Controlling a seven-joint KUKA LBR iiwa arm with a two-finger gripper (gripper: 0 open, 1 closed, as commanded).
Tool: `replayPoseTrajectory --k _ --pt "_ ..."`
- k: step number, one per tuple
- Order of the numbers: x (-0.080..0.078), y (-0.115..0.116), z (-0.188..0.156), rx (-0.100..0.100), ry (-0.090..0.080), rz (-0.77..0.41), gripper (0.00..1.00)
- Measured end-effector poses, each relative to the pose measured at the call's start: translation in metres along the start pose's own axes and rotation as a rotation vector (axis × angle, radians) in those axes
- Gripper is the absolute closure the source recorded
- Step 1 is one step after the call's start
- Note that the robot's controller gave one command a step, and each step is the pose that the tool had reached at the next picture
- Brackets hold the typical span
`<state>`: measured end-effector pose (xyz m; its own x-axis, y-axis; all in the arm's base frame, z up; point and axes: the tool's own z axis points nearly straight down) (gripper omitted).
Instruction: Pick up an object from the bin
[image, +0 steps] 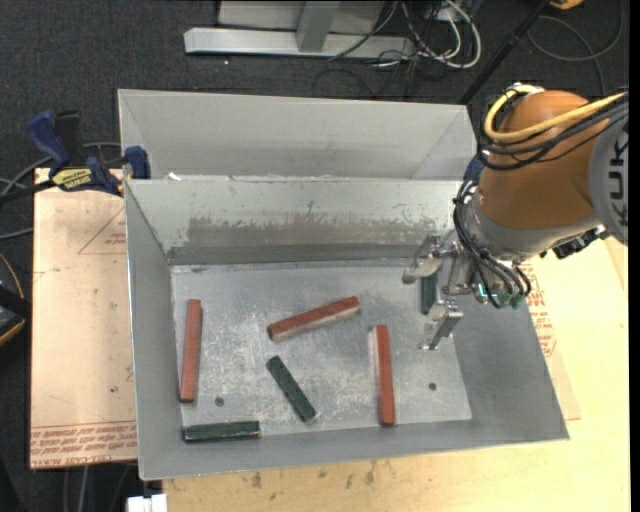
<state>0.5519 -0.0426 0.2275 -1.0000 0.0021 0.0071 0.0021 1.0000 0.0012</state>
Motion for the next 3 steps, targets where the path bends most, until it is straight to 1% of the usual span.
replayPoseTrajectory --k 1,2,3 --pt "-0.001 0.0 -0.005 0.001 -0.008 -0.001 0.0" --pt "0.0 0.001 0.043 0.001 -0.015 -0.018 0.0" --pt "0.015 0.01 0.077 0.001 -0.004 -0.198 0.0"
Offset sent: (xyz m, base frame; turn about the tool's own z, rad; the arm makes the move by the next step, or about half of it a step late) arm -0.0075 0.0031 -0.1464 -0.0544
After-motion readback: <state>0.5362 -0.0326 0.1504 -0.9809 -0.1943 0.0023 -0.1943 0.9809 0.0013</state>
